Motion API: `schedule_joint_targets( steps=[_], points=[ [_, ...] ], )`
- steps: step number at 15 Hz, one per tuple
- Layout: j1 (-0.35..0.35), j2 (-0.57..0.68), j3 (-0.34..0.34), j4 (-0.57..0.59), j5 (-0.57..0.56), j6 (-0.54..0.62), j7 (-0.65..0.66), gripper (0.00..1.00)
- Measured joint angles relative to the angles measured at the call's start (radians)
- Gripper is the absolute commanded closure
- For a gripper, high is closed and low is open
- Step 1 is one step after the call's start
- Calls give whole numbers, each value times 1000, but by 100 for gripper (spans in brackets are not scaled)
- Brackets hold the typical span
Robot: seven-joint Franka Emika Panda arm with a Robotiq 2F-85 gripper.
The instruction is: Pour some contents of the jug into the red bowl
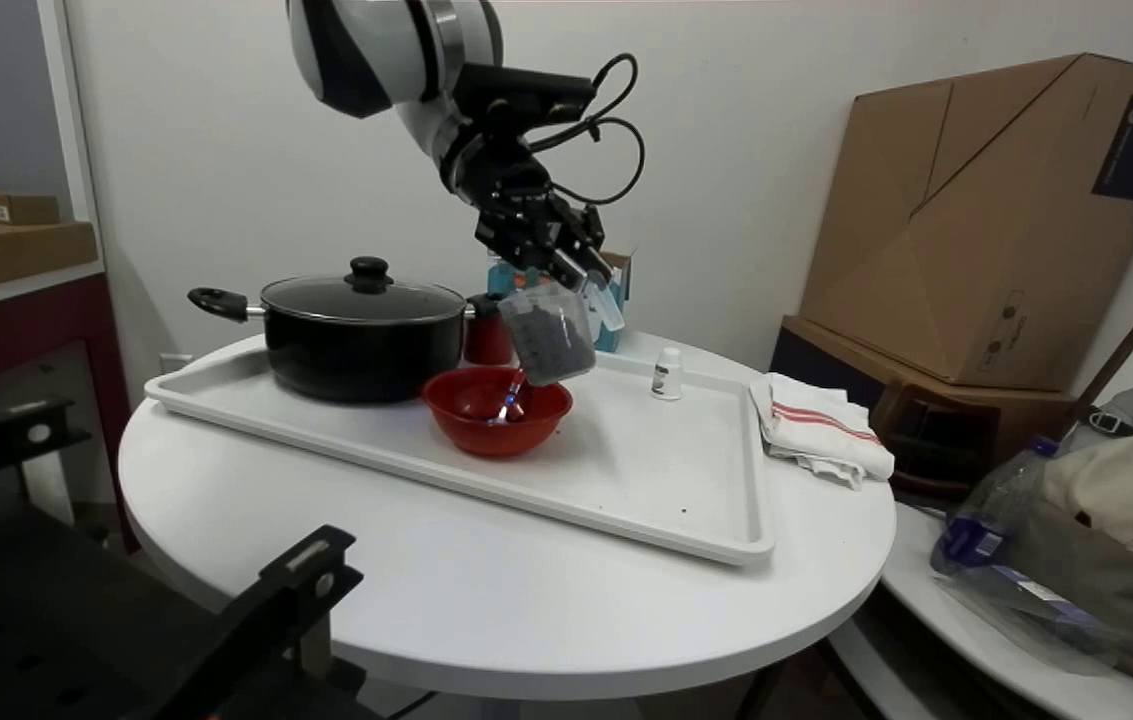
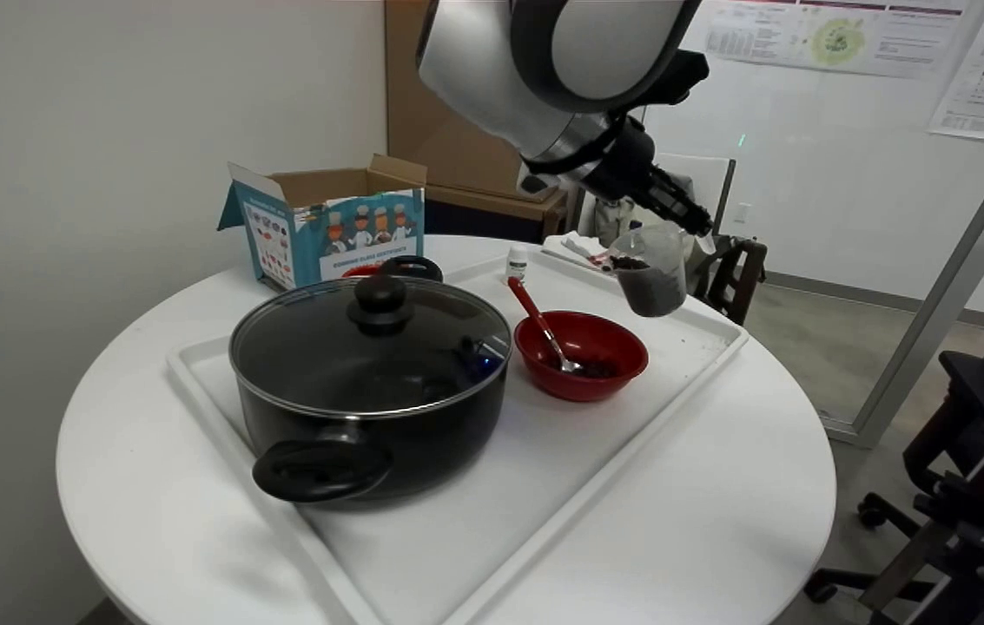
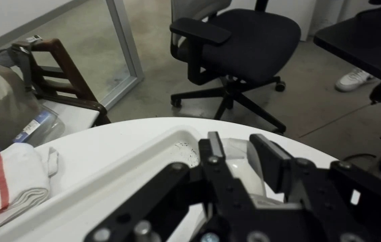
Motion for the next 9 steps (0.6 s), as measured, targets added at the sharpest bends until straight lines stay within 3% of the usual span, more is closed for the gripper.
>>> schedule_joint_targets(
  steps=[9],
  points=[
    [-113, -124, -78, 21, 405, 168, -100, 88]
  ],
)
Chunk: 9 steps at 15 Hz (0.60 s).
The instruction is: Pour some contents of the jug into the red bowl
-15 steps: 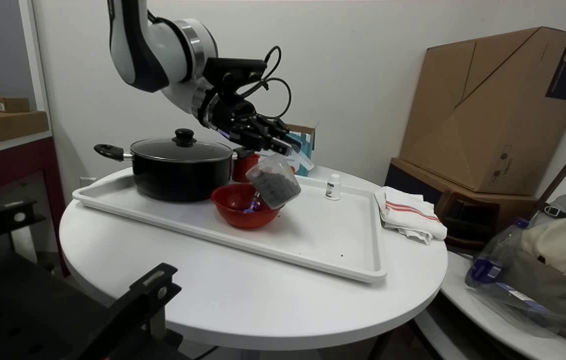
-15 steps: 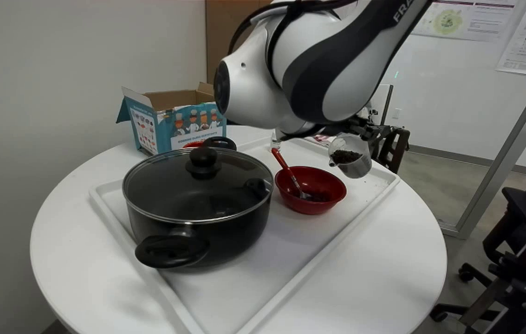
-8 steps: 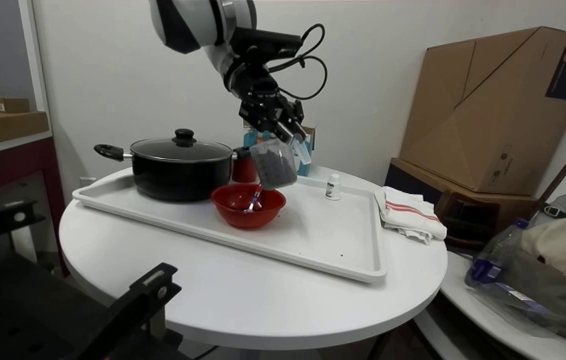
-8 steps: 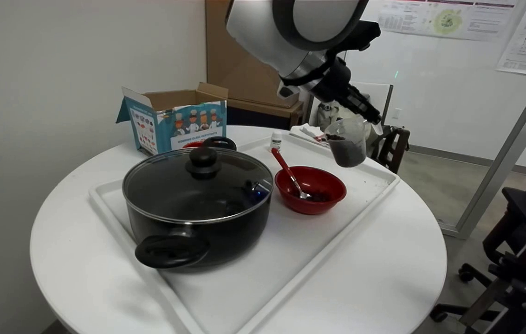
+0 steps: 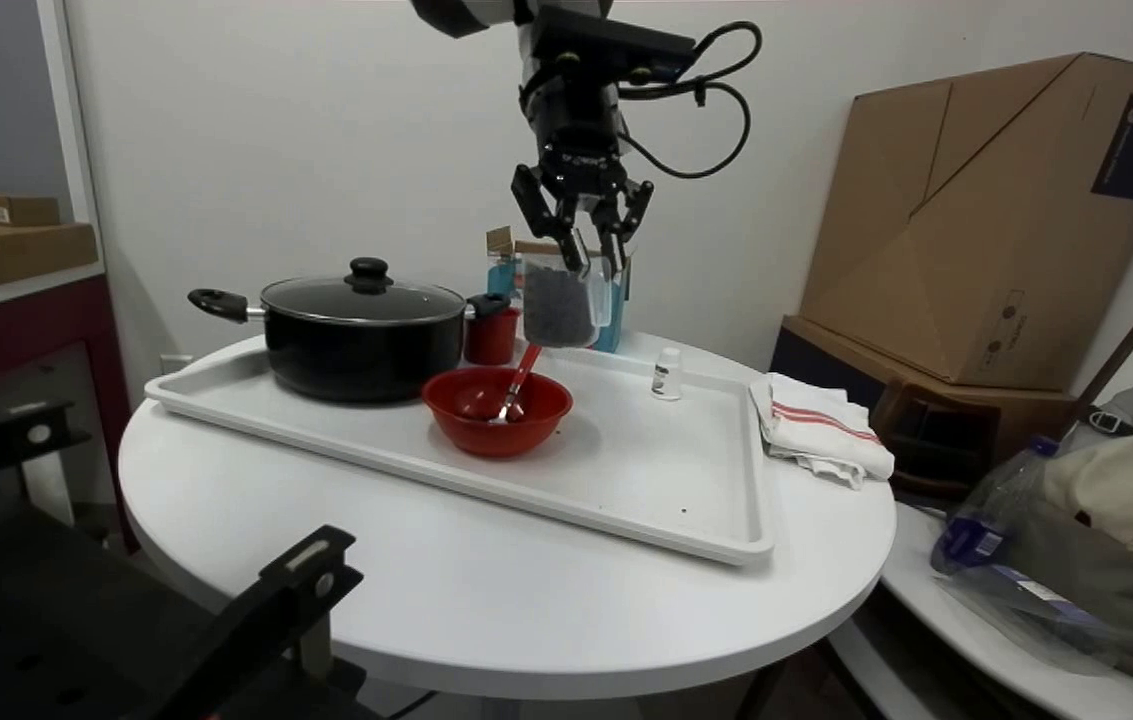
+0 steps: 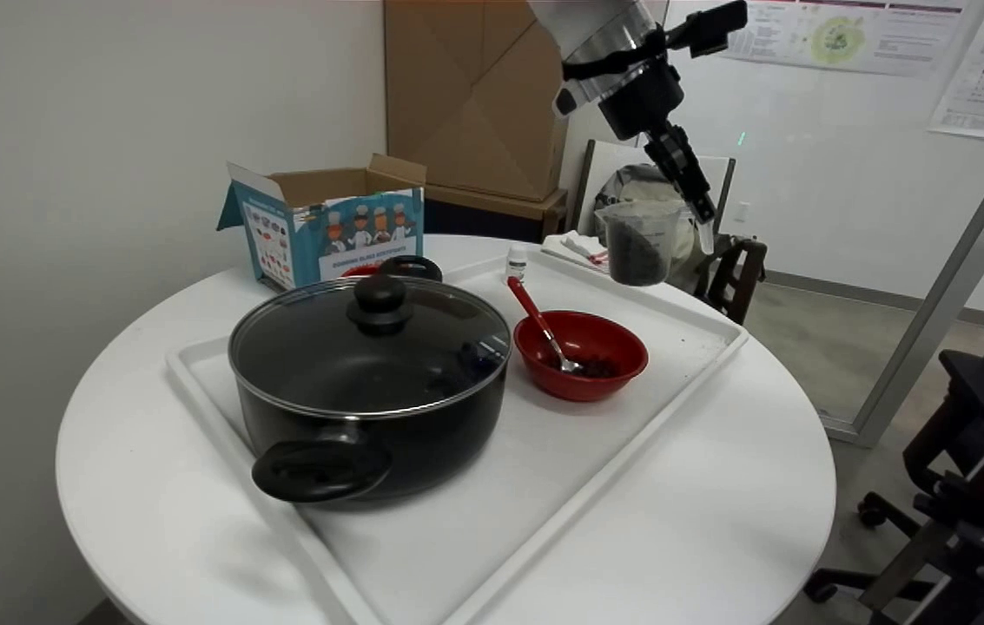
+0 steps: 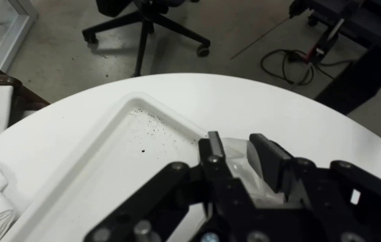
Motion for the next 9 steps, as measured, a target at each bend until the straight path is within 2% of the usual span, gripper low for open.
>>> schedule_joint_targets(
  steps=[4, 9],
  points=[
    [-42, -21, -65, 0, 125, 99, -13, 88],
    [-67, -17, -139, -3, 147, 168, -13, 88]
  ],
)
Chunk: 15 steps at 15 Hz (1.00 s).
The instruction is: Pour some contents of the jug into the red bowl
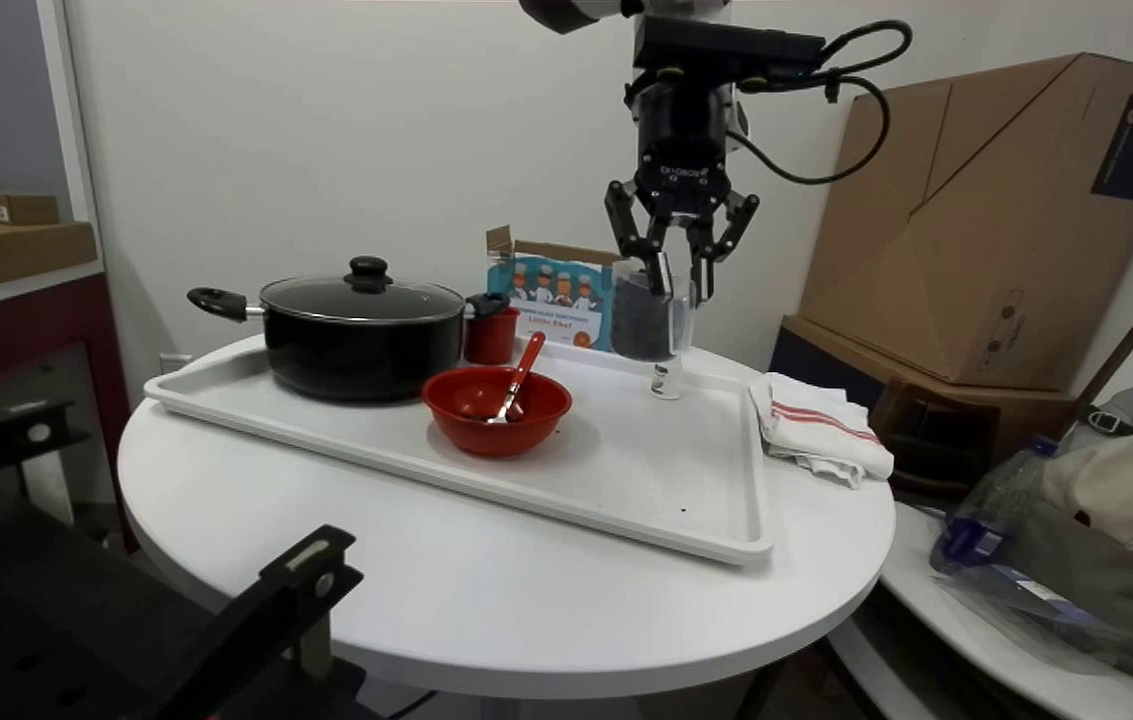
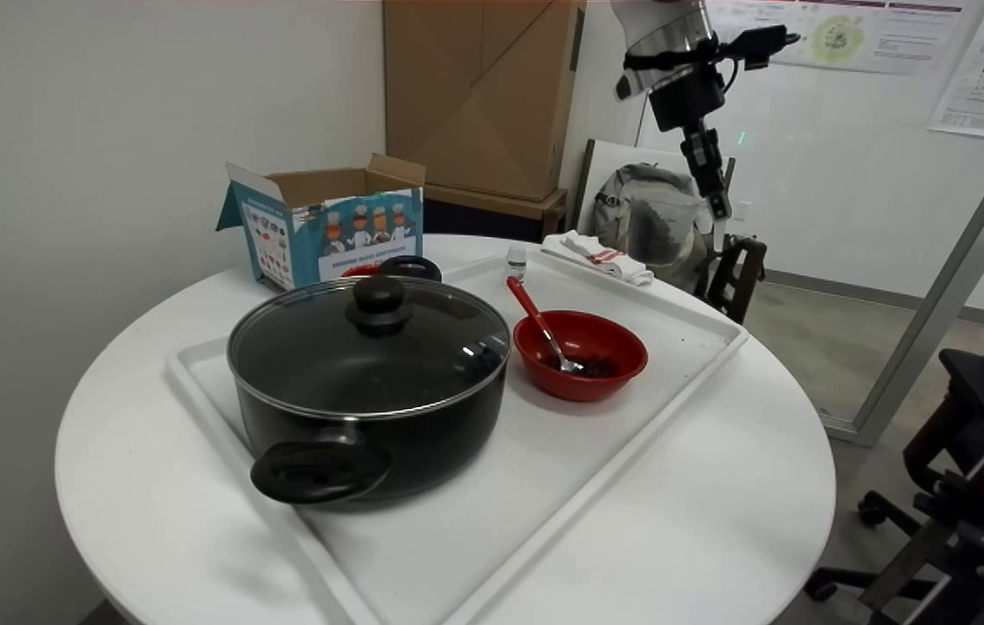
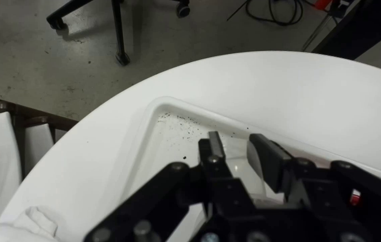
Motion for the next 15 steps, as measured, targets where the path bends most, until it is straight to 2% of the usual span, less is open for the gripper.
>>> schedule_joint_targets(
  steps=[7, 15],
  points=[
    [-2, 71, -31, 9, 17, 17, 3, 88],
    [-15, 216, -55, 83, 29, 46, 6, 88]
  ],
)
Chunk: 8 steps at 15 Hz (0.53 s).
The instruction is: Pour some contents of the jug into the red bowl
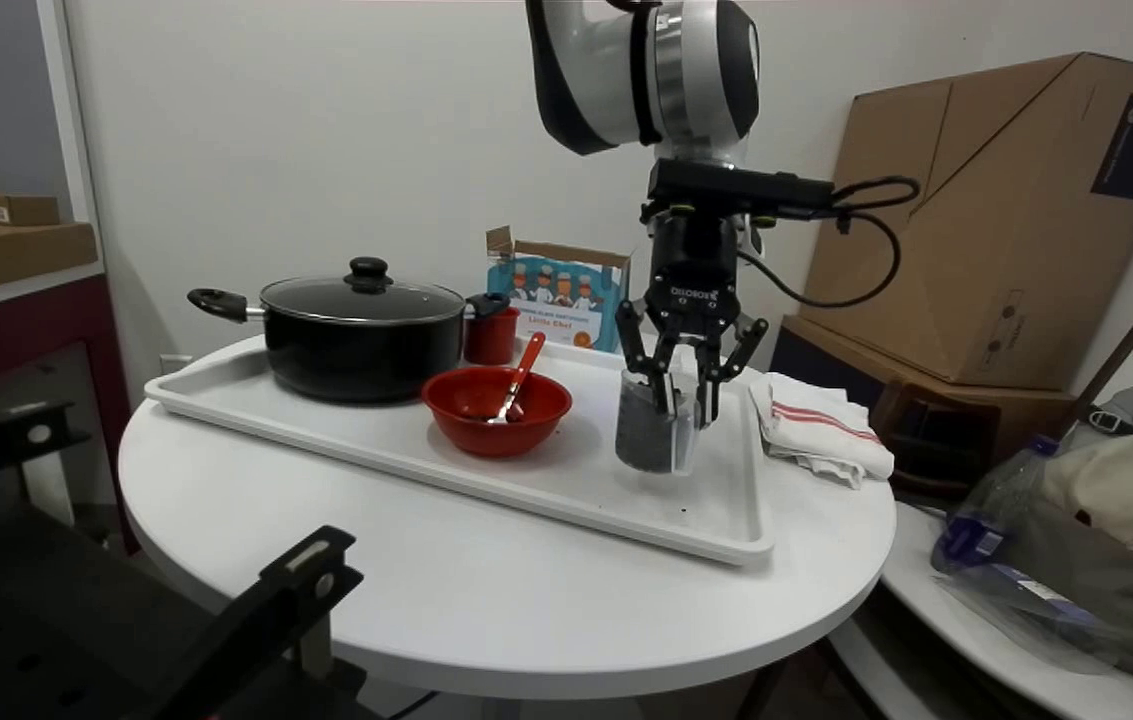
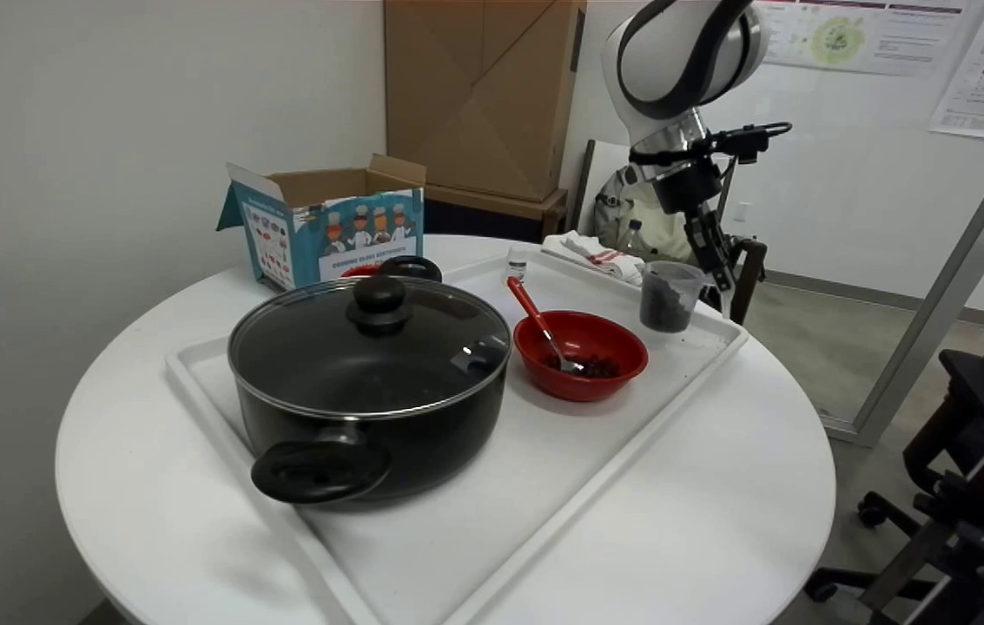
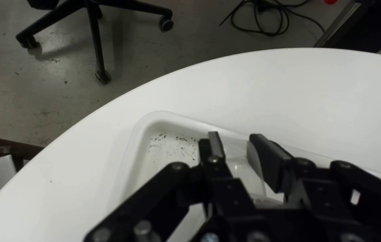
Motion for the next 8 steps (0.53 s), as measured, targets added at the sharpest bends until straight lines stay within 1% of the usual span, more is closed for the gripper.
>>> schedule_joint_targets(
  steps=[3, 4, 5, 6, 7, 8],
  points=[
    [-6, 45, -8, 29, 0, 16, 0, 88],
    [-7, 57, -11, 38, 0, 20, 0, 85],
    [-8, 68, -12, 45, 0, 21, 0, 49],
    [-8, 78, -13, 52, 0, 21, 0, 46],
    [-8, 84, -13, 57, 0, 20, 0, 41],
    [-7, 88, -13, 60, 0, 20, -1, 33]
  ],
)
